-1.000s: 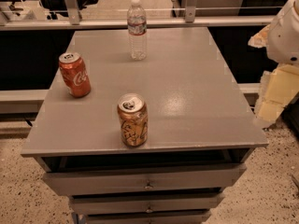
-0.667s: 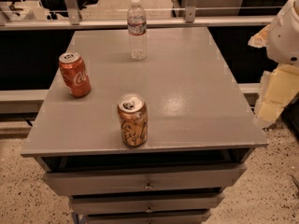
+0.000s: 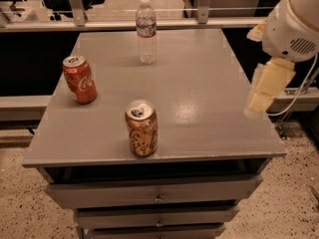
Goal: Pick water bottle
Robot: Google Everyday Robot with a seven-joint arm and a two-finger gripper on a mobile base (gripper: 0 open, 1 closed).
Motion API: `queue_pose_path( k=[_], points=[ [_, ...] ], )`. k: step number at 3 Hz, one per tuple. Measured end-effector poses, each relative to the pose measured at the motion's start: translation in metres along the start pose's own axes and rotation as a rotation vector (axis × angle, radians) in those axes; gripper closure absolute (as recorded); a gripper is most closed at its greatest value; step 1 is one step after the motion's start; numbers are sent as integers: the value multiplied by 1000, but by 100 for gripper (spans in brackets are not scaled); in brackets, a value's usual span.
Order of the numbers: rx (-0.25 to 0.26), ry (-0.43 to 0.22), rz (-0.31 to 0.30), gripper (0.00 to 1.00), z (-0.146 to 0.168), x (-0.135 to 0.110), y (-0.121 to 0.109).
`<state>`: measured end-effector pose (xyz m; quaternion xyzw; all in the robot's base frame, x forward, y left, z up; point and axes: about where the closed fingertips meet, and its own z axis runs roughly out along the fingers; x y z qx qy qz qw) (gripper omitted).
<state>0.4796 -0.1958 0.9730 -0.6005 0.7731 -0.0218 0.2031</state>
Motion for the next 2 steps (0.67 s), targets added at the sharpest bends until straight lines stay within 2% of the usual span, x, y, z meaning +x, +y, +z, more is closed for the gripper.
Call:
queue_pose_path(
  k=[1,2],
  points=[
    [42,-115,19,0,25,-31,-42],
    [79,-251,74,0,49,-60,-75]
  ],
)
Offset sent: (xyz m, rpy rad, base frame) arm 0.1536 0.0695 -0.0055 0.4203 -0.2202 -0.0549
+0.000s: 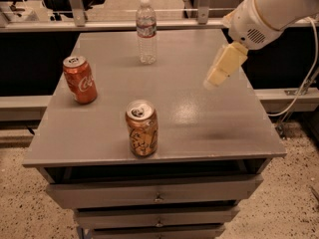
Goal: Pick water bottle
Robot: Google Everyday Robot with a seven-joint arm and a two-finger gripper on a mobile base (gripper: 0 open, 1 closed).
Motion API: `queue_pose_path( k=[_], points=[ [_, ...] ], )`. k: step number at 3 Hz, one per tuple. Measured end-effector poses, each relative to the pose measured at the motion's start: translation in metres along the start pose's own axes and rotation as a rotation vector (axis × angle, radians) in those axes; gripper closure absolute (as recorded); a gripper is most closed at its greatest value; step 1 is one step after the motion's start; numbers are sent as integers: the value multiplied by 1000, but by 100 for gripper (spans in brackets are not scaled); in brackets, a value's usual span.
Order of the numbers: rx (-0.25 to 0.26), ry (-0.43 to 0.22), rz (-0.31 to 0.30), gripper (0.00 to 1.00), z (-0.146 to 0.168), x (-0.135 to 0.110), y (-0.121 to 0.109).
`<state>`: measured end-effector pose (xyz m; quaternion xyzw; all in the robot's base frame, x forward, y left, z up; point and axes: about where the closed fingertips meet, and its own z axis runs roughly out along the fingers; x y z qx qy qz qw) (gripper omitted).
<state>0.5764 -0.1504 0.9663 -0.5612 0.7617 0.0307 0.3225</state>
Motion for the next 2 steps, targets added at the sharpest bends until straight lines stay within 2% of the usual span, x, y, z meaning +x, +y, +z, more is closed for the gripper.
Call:
queue_pose_path(
  k=[1,2],
  points=[
    [49,-163,86,0,31,-30,-23],
    [49,-163,86,0,31,-30,-23]
  ],
)
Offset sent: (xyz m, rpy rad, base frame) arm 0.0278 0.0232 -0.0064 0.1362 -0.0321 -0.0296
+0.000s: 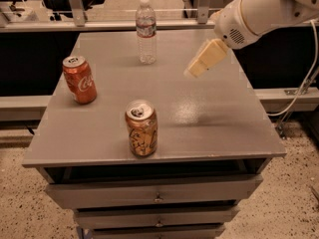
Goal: Pick water bottle
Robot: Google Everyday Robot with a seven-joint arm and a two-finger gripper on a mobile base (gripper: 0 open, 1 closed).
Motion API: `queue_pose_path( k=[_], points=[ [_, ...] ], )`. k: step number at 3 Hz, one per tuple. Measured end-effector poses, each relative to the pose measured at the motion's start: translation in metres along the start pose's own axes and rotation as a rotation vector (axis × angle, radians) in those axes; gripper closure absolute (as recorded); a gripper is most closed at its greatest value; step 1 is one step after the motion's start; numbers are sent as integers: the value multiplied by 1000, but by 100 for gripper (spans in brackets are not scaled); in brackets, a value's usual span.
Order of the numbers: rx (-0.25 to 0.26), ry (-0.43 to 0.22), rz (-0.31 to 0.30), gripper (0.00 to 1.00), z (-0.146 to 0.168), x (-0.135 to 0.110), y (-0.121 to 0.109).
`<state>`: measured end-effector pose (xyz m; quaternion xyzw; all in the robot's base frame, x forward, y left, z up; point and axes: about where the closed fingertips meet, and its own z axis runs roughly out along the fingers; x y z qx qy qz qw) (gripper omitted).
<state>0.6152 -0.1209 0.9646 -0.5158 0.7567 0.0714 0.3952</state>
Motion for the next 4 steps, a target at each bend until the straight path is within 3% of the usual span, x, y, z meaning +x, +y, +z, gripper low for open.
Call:
queue_pose_path(
  k=[1,2,4],
  points=[
    [2,-16,8,0,1,-3,1],
    [-24,-97,56,0,38,-22,6],
    [-10,-344,197,0,124,-78,-19]
  ],
)
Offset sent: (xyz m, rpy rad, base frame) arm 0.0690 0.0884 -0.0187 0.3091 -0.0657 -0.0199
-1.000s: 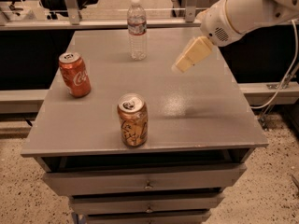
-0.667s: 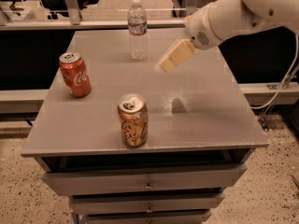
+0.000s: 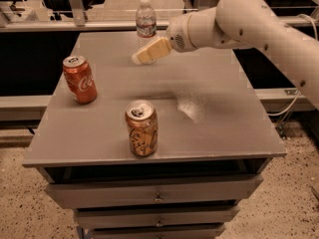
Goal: Pick water bottle
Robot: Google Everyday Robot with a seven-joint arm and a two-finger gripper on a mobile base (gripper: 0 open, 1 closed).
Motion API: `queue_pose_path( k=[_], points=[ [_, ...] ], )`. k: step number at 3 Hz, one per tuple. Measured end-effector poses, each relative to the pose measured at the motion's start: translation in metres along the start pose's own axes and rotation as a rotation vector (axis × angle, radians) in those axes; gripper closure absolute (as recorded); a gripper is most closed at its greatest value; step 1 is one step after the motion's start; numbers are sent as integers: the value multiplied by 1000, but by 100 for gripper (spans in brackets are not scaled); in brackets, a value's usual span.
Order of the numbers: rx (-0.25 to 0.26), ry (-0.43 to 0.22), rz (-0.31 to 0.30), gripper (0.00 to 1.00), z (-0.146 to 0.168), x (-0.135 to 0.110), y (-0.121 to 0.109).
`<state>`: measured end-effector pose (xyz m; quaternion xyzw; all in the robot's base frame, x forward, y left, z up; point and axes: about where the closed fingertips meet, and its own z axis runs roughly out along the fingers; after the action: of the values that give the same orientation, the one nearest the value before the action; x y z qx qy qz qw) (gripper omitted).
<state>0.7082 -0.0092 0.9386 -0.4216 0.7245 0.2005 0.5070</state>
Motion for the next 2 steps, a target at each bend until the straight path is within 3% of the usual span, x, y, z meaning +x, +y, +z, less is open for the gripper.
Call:
queue_pose_path(
  k=[2],
  points=[
    [39,-151,74,0,61,1,-19]
  ],
)
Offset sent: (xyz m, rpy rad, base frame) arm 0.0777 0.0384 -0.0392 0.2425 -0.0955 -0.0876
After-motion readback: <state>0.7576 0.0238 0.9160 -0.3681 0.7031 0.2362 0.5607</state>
